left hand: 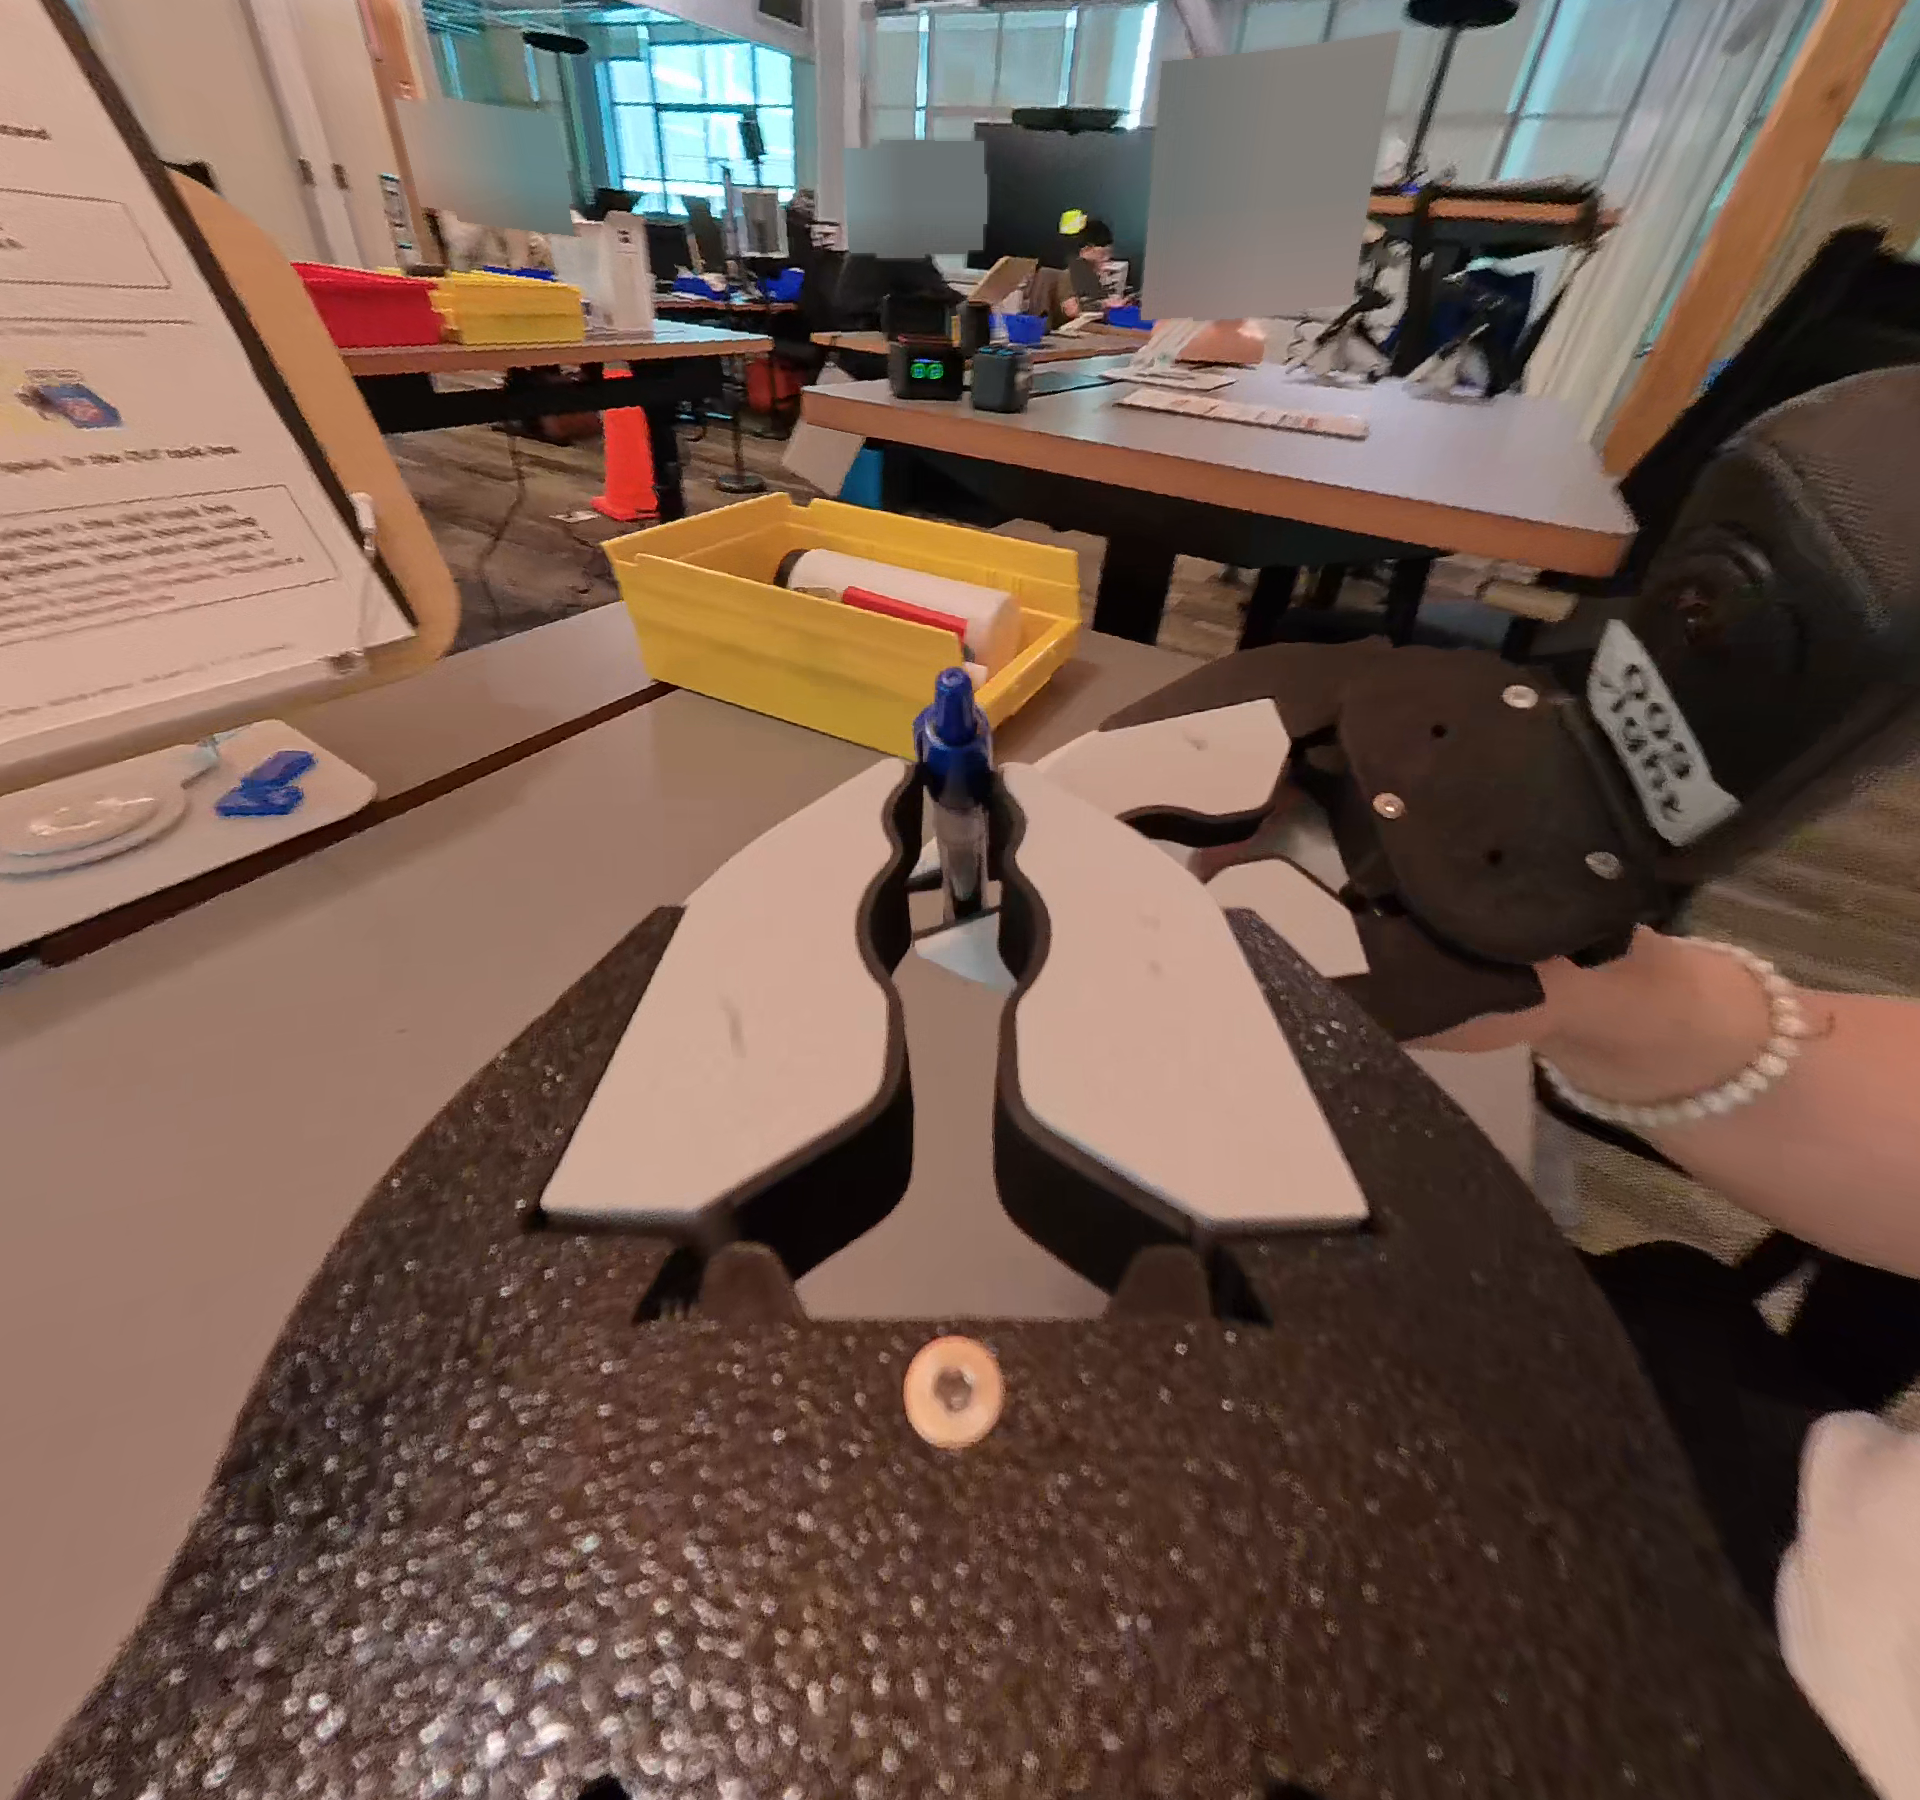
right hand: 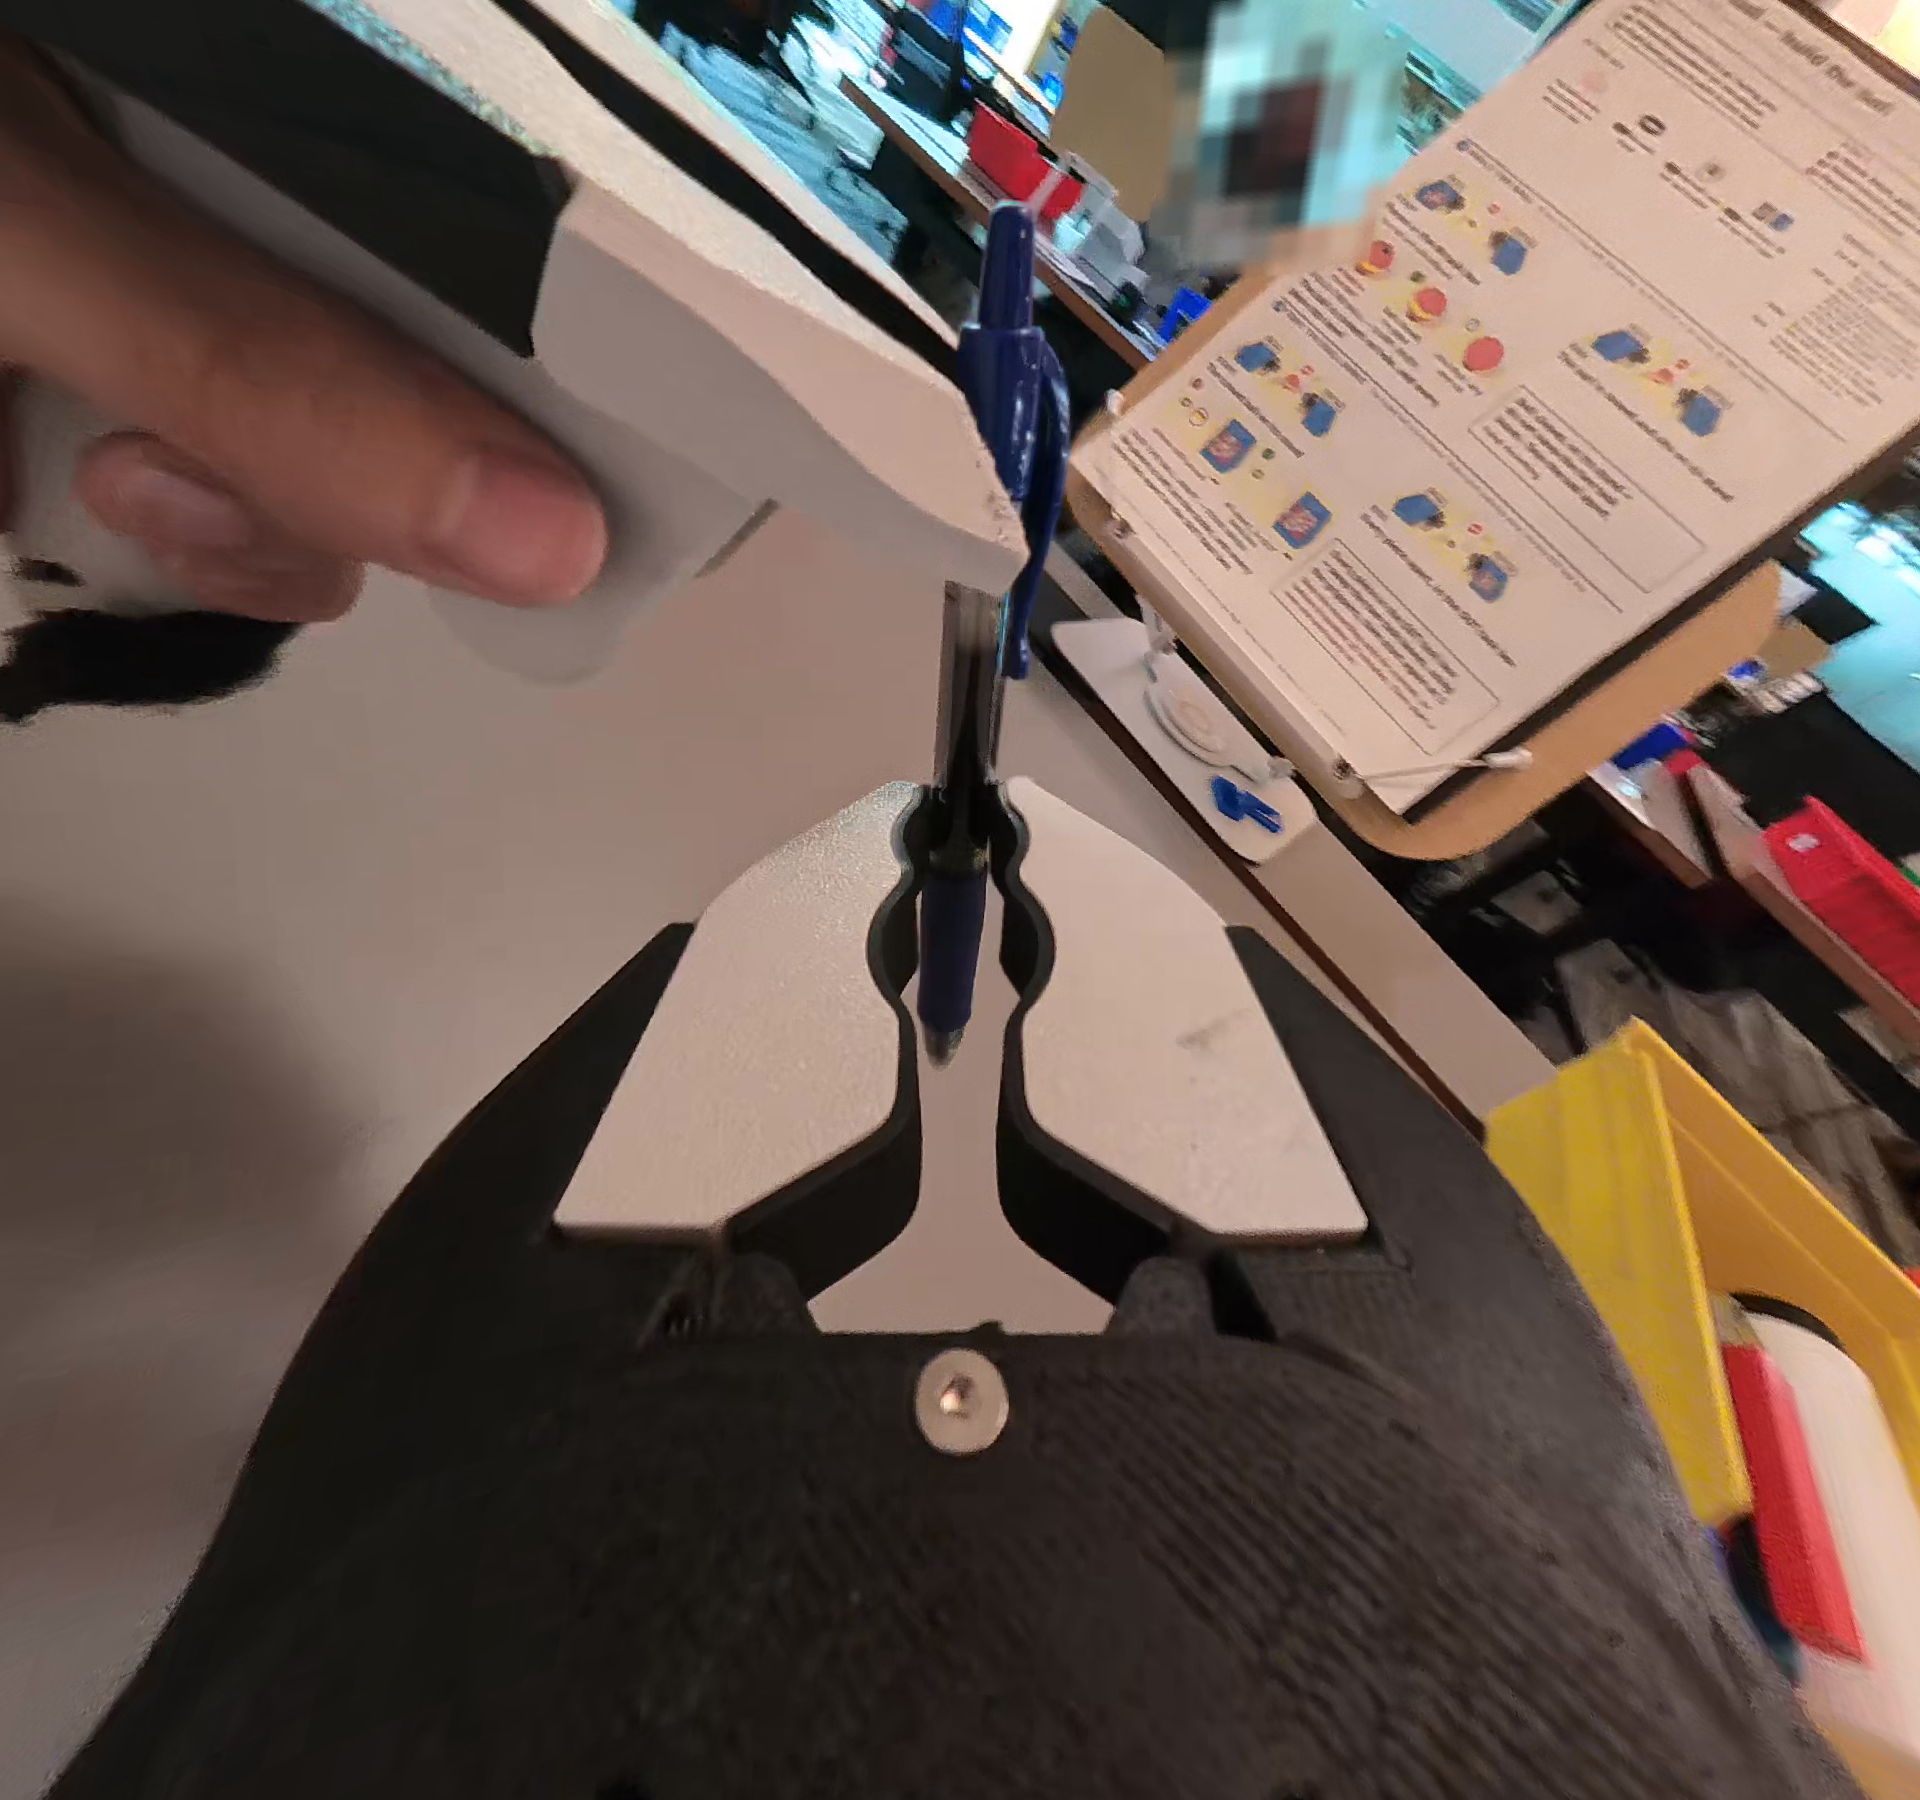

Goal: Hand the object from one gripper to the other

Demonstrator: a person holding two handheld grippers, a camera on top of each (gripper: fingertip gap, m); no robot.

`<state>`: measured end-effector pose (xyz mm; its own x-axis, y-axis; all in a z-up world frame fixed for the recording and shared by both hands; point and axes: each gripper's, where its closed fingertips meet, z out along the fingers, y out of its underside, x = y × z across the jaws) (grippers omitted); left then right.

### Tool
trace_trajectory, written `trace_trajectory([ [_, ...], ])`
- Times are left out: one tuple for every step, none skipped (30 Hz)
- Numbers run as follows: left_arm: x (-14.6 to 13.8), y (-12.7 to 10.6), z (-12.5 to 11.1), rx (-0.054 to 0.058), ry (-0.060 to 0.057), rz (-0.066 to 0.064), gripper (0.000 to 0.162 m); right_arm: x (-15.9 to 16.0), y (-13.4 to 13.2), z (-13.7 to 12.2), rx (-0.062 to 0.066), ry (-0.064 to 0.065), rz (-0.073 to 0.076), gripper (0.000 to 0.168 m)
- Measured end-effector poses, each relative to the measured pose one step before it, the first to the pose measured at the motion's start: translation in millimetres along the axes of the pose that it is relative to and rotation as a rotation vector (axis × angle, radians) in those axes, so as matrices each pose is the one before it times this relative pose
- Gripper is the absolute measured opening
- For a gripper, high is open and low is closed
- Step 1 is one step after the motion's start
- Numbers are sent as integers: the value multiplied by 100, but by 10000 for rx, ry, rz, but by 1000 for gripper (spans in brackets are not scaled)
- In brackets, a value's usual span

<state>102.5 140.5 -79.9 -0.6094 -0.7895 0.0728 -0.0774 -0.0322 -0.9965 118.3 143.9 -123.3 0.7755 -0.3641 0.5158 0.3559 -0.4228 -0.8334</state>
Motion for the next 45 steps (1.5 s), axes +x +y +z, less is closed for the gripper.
trace_trajectory([
  [-53, -74, -175, 92, 298, -273, 11, -215, -179, -100, 216, -356, 206, 10],
  [-167, -166, -204, 209, 259, -240, 11, -260, -174, -129, 212, -505, 293, 13],
  [-188, -232, -265, 287, 280, -89, 10, -470, -172, -161, 224, -742, 386, 26],
  [-25, -231, -346, 260, 409, -34, 10, -402, 8, -196, 126, -726, 529, 38],
  [329, -221, -380, 200, 672, -60, 10, -351, 219, -210, 20, -699, 609, 46],
  [686, -223, -453, 185, 908, -60, 10, -560, 297, -202, -1, -847, 618, 52],
  [501, -317, -492, 276, 711, -29, 10, -695, 321, -200, 7, -897, 624, 55],
  [369, -277, -531, 309, 554, 95, 10, -597, 273, -147, 41, -754, 586, 55],
  [406, -136, -529, 237, 546, 107, 10, -401, 122, -62, 114, -533, 433, 54],
  [244, -49, -485, 176, 402, -1, 9, -414, 76, -10, 110, -444, 247, 48],
  [103, 18, -437, 91, 246, -31, 9, -497, 105, 34, 16, -425, 76, 42],
  [128, 115, -354, -11, 204, 42, 9, -332, 76, 89, -20, -231, -42, 37],
  [158, 155, -278, -61, 176, 95, 9, -193, 57, 100, -32, -73, -145, 34],
  [72, 130, -208, -52, 78, 75, 10, -236, 115, 119, -76, -71, -207, 32],
  [-24, 80, -139, -22, 19, 25, 10, -154, 123, 138, -87, -27, -190, 30],
  [43, 14, -102, 28, 71, -20, 10, -32, 96, 139, -71, 55, -130, 24],
  [62, -47, -52, 69, 89, -45, 10, -5, 106, 152, -70, 41, -106, 16],
  [-14, -75, -35, 90, 30, -60, 10, 154, -39, 93, 19, 136, -117, 11],
  [-92, -91, -51, 91, -28, -20, 10, 217, -133, 10, 78, 149, -169, 11],
  [-77, -53, -71, 63, -30, -1, 10, 68, -127, -72, 48, 25, -111, 11],
  [-178, -75, -65, 57, -125, -44, 10, 180, -138, -110, -33, 84, 18, 11],
  [-421, -137, -63, 63, -294, -77, 10, 392, -259, -143, 11, 268, 50, 11],
  [-601, -103, -67, 33, -433, -69, 11, 527, -341, -200, 70, 411, -89, 11],
  [-649, 23, -40, -49, -491, -10, 12, 591, -238, -217, -2, 475, -270, 11],
  [-571, 250, 11, -207, -463, 69, 13, 696, -40, -199, -134, 569, -420, 11],
  [-331, 518, 64, -427, -319, 127, 16, 919, 113, -214, -223, 756, -550, 11],
  [-126, 729, 103, -623, -180, 140, 21, 877, 330, -204, -348, 712, -701, 11],
  [-70, 814, 116, -733, -163, 135, 26, 514, 469, -155, -421, 464, -801, 11],
  [-148, 828, 135, -759, -227, 141, 32, 109, 469, -131, -401, 204, -782, 11],
  [-155, 802, 127, -720, -249, 121, 37, 35, 307, -121, -286, 195, -769, 11],
  [17, 720, 131, -636, -120, 71, 39, -99, 269, -109, -234, 116, -745, 11],
  [133, 613, 141, -530, -10, -28, 39, -238, 303, -55, -307, -12, -587, 11],
  [27, 559, 175, -456, -47, -121, 39, -124, 151, -46, -218, 59, -498, 11],
  [-41, 480, 188, -370, -65, -107, 40, -45, -133, -68, -16, 129, -438, 11],
  [75, 389, 200, -261, 29, -36, 39, -244, -203, -66, 35, -69, -281, 11],
  [188, 221, 178, -131, 110, 6, 36, -251, -234, -30, 76, -100, -206, 11],
  [226, 21, 119, 23, 162, 3, 31, -85, -153, -4, 62, 26, -239, 11],
  [262, -126, 60, 124, 206, -47, 27, -119, 151, 28, -123, -25, -179, 11],
  [168, -133, 7, 116, 175, -109, 23, -108, 305, 33, -211, -37, -139, 11],
  [55, -56, -25, 61, 110, -82, 15, 155, 189, 1, -94, 144, -151, 11],
  [103, 41, 0, 22, 131, 1, 13, 31, 38, -5, 19, 20, -18, 11],
  [131, 60, 16, 20, 118, 64, 13, -128, 9, 6, 34, -136, 173, 11],
  [60, -7, -3, 59, 57, 72, 12, 26, 3, 18, 59, -30, 155, 11],
  [50, -123, -18, 107, 63, 49, 11, 69, -27, 2, 87, 24, 64, 11],
  [35, -87, -30, 94, 76, 83, 11, -16, -38, -7, 98, -62, 155, 11],
])
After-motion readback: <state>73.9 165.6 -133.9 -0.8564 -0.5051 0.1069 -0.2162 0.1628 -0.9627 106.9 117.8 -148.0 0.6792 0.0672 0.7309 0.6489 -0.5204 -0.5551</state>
